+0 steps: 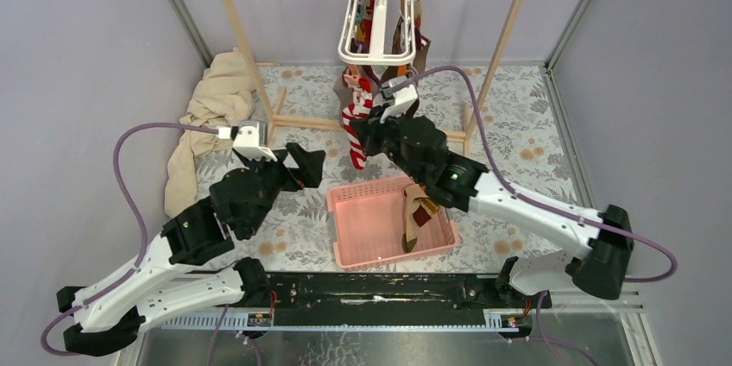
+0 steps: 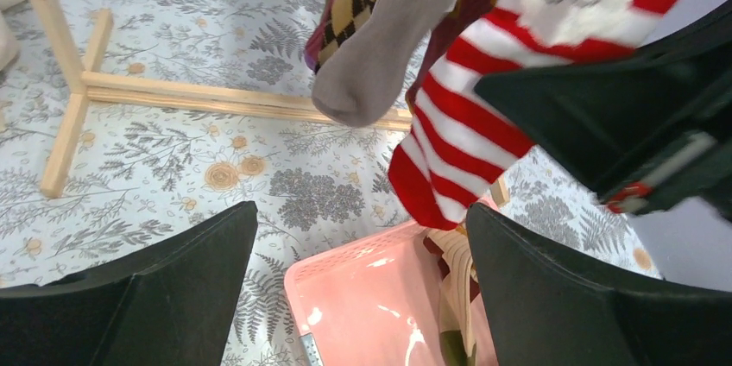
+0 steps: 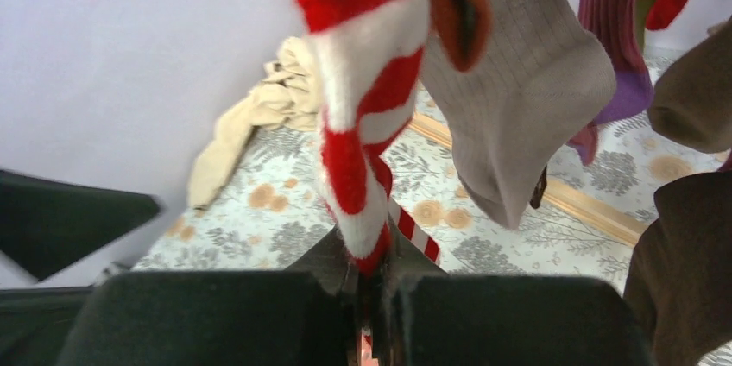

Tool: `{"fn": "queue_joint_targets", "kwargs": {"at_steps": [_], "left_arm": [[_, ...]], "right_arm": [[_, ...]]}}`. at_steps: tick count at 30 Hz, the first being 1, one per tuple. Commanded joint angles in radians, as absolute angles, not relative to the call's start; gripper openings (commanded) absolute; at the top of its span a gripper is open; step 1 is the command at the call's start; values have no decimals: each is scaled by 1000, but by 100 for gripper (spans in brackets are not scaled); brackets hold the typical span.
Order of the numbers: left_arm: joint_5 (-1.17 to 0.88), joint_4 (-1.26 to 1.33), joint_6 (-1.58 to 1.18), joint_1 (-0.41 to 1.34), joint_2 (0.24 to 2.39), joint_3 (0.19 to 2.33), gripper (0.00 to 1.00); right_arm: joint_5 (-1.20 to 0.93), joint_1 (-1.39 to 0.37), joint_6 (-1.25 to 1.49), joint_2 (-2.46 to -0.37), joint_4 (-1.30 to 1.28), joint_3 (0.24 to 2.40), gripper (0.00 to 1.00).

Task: Remove the socks clipped to the hanger
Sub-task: Remove the sock from the hanger.

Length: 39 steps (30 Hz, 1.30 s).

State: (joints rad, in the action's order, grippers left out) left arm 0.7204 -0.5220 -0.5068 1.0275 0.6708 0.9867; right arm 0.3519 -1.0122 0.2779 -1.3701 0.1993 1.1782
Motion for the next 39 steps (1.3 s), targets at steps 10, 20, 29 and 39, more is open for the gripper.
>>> {"fn": "queue_joint_targets", "kwargs": {"at_steps": [10,20,29,39], "left_arm": [[469,-106,-337,1028,747,915,98],[315,94,-347,1001,770,829,98],[250,221,-348,949,782,758,98],[182,264,-354,910,813,751,98]], "right_arm": [[-123,-740,626,-1117,261,1020,0],[-437,-620,898,-1128,441,955,0],[-559,-612,1048,-1126,569,901,0],[-612,-609,1172,-1135,696,866,0]]}}
